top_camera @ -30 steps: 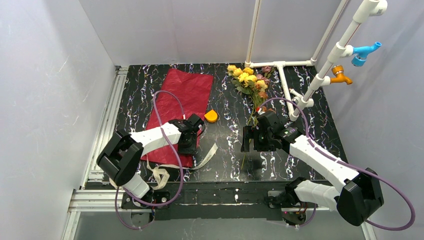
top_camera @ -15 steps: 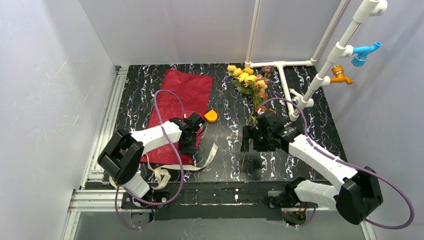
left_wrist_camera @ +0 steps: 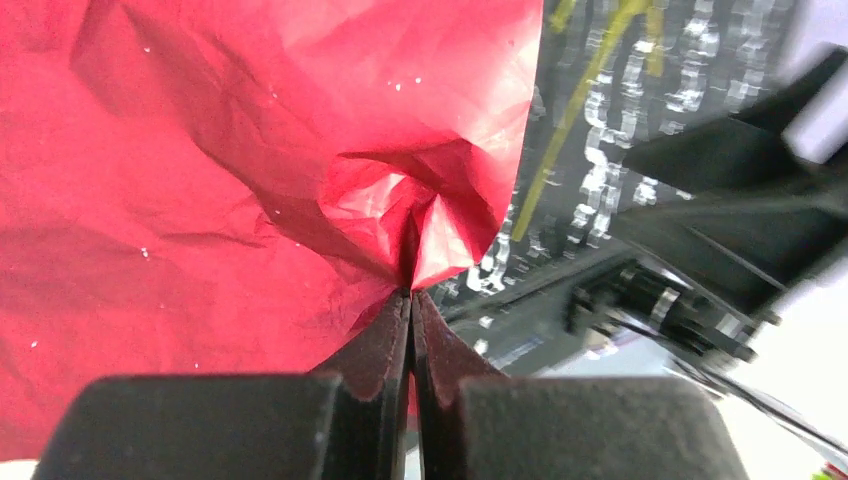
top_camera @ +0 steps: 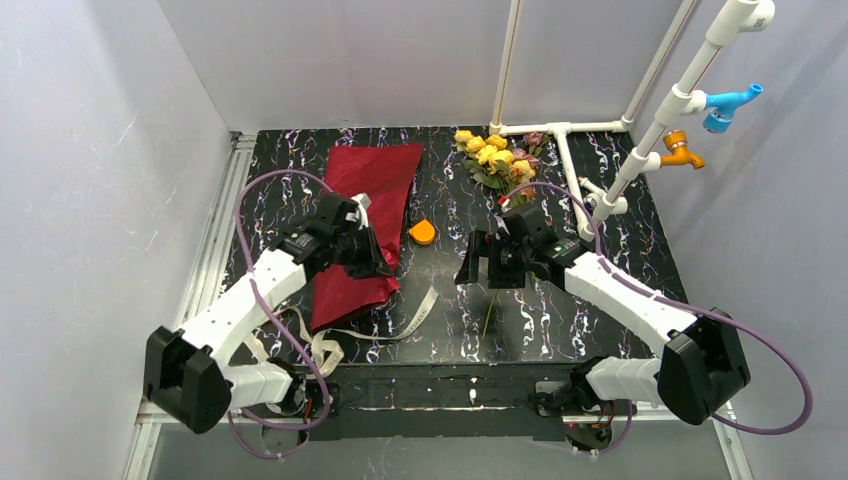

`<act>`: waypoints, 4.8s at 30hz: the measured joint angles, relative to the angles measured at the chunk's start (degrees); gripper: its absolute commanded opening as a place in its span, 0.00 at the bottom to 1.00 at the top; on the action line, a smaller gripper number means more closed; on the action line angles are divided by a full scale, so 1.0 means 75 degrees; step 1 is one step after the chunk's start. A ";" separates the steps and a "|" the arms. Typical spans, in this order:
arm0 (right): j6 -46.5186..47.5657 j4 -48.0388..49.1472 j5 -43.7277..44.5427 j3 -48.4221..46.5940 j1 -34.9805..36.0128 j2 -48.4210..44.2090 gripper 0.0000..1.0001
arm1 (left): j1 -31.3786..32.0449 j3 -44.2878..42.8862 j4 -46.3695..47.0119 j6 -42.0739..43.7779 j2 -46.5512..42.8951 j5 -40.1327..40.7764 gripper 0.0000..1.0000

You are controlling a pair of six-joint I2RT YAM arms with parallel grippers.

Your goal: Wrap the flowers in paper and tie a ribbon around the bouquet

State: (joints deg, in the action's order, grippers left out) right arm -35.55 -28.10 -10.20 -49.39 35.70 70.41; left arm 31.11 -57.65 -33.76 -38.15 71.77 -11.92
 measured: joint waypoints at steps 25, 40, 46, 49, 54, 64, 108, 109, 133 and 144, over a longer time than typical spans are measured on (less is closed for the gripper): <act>-0.2430 0.3019 -0.0845 -0.1448 0.0006 0.1061 1.00 | -0.0778 0.1644 0.2757 -0.1125 -0.1848 -0.4130 0.00; -0.3360 0.3325 -0.0903 -0.1501 0.0067 0.2049 0.82 | -0.0778 0.1886 0.3264 -0.1320 -0.1848 -0.4223 0.00; -0.3410 0.3413 -0.1043 -0.1676 0.0361 0.2620 0.56 | -0.0778 0.2057 0.3337 -0.1343 -0.1848 -0.4284 0.00; -0.3369 0.3340 -0.1122 -0.1716 0.0530 0.2914 0.32 | -0.0778 0.2139 0.3372 -0.1352 -0.1848 -0.4293 0.00; -0.2984 0.2722 -0.1204 -0.2200 0.0664 0.3293 0.01 | -0.0778 0.2139 0.3383 -0.1413 -0.1894 -0.4226 0.04; -0.0417 -0.0472 -0.0178 -0.5662 0.0650 0.4293 0.01 | -0.1437 0.1652 0.1926 -0.1644 -0.2844 -0.3325 0.00; 0.2792 -0.3040 0.1247 -1.1159 -0.0947 0.8772 0.67 | -0.2276 0.4937 -0.2192 -0.4852 -0.6656 0.0000 0.00; 0.2757 -0.3042 0.1256 -1.1159 -0.0947 0.8772 0.71 | -0.2276 0.5021 -0.2136 -0.4934 -0.6685 -0.0067 0.00; 0.1084 -0.1370 0.4255 -0.1853 -0.1000 0.0108 0.93 | -0.2276 0.2798 -0.2465 -0.3535 -0.6569 -0.0035 0.98; 0.0612 -0.0428 0.3045 -0.0507 -0.1113 0.1422 0.78 | -0.2276 -0.0216 -0.3311 0.0216 -0.4785 0.1148 0.98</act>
State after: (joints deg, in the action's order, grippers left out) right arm -30.96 -31.31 12.64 -53.19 27.35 81.08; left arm 14.04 -59.27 -58.59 -36.53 35.88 -3.31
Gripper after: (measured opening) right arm 0.821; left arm 0.978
